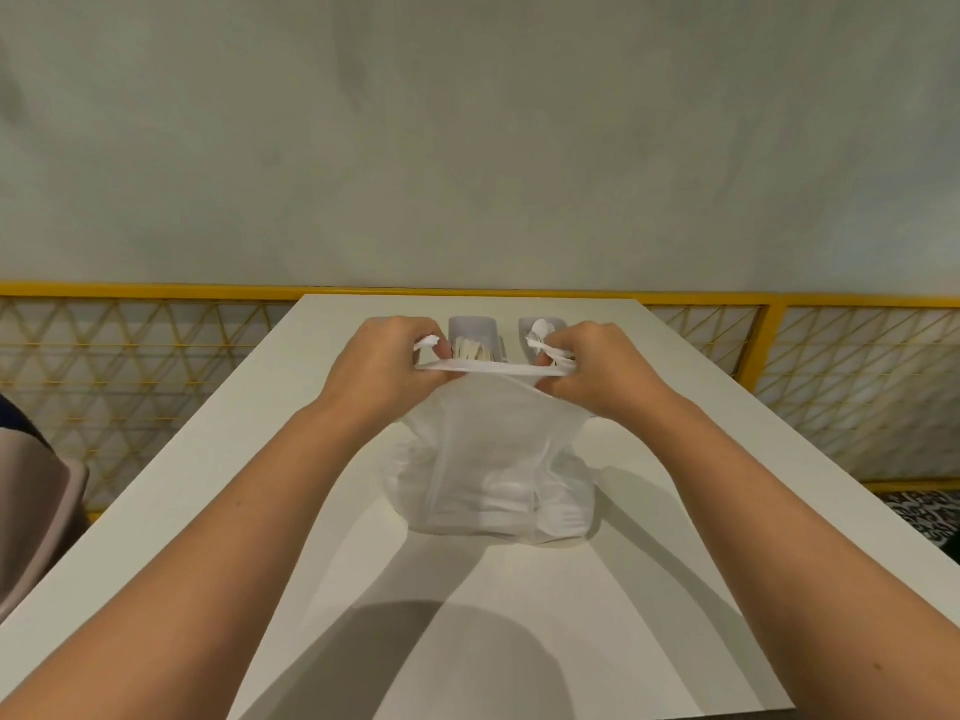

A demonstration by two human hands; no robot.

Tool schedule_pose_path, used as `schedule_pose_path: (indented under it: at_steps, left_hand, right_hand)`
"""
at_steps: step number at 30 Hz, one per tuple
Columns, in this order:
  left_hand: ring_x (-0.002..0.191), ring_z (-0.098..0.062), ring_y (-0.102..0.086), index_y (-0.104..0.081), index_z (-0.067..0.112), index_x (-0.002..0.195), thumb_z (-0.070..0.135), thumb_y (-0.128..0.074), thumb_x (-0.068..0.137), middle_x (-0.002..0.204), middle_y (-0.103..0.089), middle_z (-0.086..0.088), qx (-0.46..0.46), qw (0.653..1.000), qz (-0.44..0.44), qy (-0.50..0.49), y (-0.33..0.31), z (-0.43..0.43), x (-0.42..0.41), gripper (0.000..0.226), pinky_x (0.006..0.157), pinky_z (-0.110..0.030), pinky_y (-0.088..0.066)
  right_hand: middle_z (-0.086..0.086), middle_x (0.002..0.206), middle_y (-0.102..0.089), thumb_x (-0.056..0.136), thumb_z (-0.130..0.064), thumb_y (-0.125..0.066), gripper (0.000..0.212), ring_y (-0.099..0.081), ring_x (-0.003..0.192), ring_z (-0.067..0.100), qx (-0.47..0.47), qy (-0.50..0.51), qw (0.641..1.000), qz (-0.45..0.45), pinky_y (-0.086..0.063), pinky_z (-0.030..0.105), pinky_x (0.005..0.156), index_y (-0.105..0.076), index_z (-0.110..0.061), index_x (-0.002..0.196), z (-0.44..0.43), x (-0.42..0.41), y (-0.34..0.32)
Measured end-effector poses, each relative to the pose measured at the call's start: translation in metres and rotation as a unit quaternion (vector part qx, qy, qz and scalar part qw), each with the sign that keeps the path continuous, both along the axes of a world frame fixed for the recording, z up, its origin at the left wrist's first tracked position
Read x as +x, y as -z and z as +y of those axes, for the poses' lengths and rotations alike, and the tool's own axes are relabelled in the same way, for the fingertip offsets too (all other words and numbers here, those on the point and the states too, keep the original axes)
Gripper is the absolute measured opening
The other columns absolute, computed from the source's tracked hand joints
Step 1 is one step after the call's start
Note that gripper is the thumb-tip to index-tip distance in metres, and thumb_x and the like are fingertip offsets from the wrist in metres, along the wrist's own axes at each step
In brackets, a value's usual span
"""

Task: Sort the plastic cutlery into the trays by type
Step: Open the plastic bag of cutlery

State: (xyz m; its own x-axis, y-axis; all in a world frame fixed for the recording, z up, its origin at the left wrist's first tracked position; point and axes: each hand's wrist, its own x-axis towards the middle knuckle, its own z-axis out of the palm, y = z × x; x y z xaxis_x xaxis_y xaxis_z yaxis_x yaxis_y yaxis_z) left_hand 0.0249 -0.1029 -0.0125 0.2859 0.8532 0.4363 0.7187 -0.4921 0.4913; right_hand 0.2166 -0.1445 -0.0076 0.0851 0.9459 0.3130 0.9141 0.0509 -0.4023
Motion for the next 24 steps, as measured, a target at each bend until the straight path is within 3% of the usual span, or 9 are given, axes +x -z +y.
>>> schedule_pose_path:
  at_steps: [3,7,11,15,18,21,24]
  left_hand:
    - [0.070,-0.008,-0.048,-0.068,0.019,0.081,0.053,-0.070,0.071,0.076,-0.053,0.009,-0.079,0.996,-0.032,0.014,-0.006,-0.008,0.001,0.035,0.051,-0.020,-0.036]
    - [0.073,-0.014,-0.048,-0.062,0.021,0.078,0.052,-0.066,0.077,0.075,-0.049,0.006,-0.051,0.997,0.047,-0.023,-0.007,-0.009,0.005,0.032,0.049,-0.022,-0.031]
    - [0.075,-0.016,-0.049,-0.067,0.019,0.084,0.057,-0.067,0.073,0.073,-0.050,0.006,-0.054,0.996,0.055,-0.042,-0.007,-0.009,0.008,0.039,0.052,-0.023,-0.034]
    - [0.073,-0.018,-0.044,-0.064,0.021,0.073,0.052,-0.068,0.076,0.062,-0.042,0.009,-0.006,0.989,0.128,-0.070,-0.007,-0.005,0.006,0.031,0.048,-0.022,-0.026]
    - [0.073,-0.021,-0.043,-0.070,0.015,0.085,0.026,-0.065,0.084,0.071,-0.047,0.003,0.010,0.991,0.087,-0.104,-0.001,0.000,0.003,0.012,0.048,-0.023,-0.025]
    - [0.078,-0.023,-0.044,-0.068,0.020,0.102,0.010,-0.056,0.084,0.091,-0.058,-0.005,-0.018,0.987,0.079,-0.141,0.006,0.001,0.000,0.023,0.060,-0.028,-0.034]
    - [0.081,-0.026,-0.047,-0.067,0.019,0.098,0.008,-0.054,0.083,0.092,-0.058,-0.007,-0.069,0.979,0.132,-0.142,0.015,0.009,-0.011,0.023,0.064,-0.030,-0.036]
  right_hand:
    - [0.011,0.110,-0.061,0.080,-0.008,-0.063,0.011,-0.042,0.080,0.018,-0.004,0.029,0.999,-0.022,-0.028,0.021,0.050,-0.070,-0.010,0.088,0.001,0.004,0.002]
    - [0.000,0.080,-0.051,0.082,-0.019,-0.064,0.010,-0.048,0.072,0.022,0.000,0.049,0.999,-0.008,-0.036,0.027,0.058,-0.069,-0.011,0.078,0.003,0.005,0.005]
    - [-0.005,0.062,-0.041,0.085,-0.029,-0.064,0.029,-0.042,0.063,0.019,-0.054,0.051,0.996,0.048,-0.029,0.025,0.050,-0.054,-0.019,0.059,0.004,0.004,0.003]
    - [-0.009,0.063,-0.038,0.079,-0.053,-0.064,0.043,-0.041,0.056,0.010,-0.056,0.079,0.992,0.077,-0.028,0.026,0.048,-0.042,-0.022,0.059,0.006,-0.001,0.003]
    - [-0.010,0.065,-0.038,0.083,-0.043,-0.064,0.034,-0.047,0.066,0.018,-0.059,0.104,0.993,0.013,-0.028,0.024,0.047,-0.049,-0.020,0.063,0.005,0.002,0.006]
    - [-0.002,0.071,-0.051,0.084,-0.024,-0.061,0.005,-0.049,0.076,0.023,-0.051,0.127,0.990,-0.039,-0.029,0.023,0.049,-0.060,-0.022,0.080,0.007,0.009,0.015]
    - [0.000,0.064,-0.048,0.084,-0.019,-0.059,0.015,-0.048,0.068,0.025,-0.051,0.141,0.989,-0.015,-0.027,0.023,0.046,-0.053,-0.019,0.070,0.007,0.023,0.024]
